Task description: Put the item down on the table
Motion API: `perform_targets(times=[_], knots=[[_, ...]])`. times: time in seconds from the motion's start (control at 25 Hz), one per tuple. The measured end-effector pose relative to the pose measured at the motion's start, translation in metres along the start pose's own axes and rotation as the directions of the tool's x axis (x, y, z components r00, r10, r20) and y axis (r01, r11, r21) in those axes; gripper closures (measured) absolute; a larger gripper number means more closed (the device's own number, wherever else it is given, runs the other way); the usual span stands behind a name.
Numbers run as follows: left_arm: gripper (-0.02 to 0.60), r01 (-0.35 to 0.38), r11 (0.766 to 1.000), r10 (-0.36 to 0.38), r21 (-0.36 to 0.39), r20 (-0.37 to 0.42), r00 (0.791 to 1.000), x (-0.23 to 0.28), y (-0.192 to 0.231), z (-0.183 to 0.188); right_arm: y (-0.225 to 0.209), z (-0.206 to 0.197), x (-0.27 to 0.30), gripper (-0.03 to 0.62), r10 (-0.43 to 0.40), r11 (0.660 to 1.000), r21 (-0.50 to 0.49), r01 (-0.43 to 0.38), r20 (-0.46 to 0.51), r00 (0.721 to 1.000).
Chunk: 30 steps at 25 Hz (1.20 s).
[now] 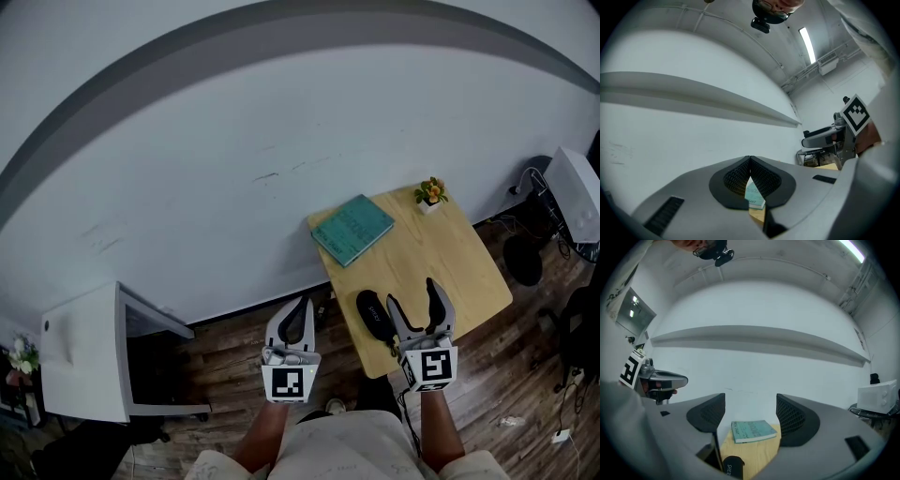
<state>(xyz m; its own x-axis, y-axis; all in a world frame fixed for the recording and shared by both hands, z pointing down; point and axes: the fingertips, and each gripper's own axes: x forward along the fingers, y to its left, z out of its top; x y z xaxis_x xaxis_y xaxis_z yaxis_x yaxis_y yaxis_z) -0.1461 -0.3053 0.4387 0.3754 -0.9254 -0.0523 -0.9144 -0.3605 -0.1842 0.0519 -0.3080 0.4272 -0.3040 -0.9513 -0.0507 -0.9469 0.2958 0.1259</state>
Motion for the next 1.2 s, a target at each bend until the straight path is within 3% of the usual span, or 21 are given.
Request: perform_targets(times=[0.2, 0.32, 0.56, 0.96, 1.2], knots=[[0.574, -0.002, 1.000, 0.002, -0.013, 0.013, 1.000, 0.000, 0.001, -0.001, 0.003, 0.004, -0.001, 0.249, 0.000, 1.000, -0.006, 0.000, 0.008, 1.000], [0.574, 0.004, 1.000, -0.004, 0.027, 0.004, 1.000, -0.003, 0.001, -0.003, 0.007, 0.005, -0.001, 0.249, 0.010, 1.000, -0.010, -0.010, 0.011, 1.000], [0.574, -0.001, 1.000, 0.001, -0.013, 0.001, 1.000, -0.004, 0.001, -0.006, 0.009, 0.003, 0.000, 0.260, 0.008, 1.000, -0.005, -0.008, -0.003, 1.000], [0.574, -0.009, 1.000, 0.010, -0.020, 0.010, 1.000, -0.005, 0.002, -0.008, 0.014, 0.003, 0.000, 0.537, 0.008, 0.999, -0.034, -0.008, -0.020, 1.000], [0.574, -0.008, 1.000, 0.008, -0.025, 0.003, 1.000, -0.006, 0.003, -0.008, 0.018, 0.001, 0.000, 0.569, 0.021, 1.000, -0.021, -0.023, -0.051, 0.998]])
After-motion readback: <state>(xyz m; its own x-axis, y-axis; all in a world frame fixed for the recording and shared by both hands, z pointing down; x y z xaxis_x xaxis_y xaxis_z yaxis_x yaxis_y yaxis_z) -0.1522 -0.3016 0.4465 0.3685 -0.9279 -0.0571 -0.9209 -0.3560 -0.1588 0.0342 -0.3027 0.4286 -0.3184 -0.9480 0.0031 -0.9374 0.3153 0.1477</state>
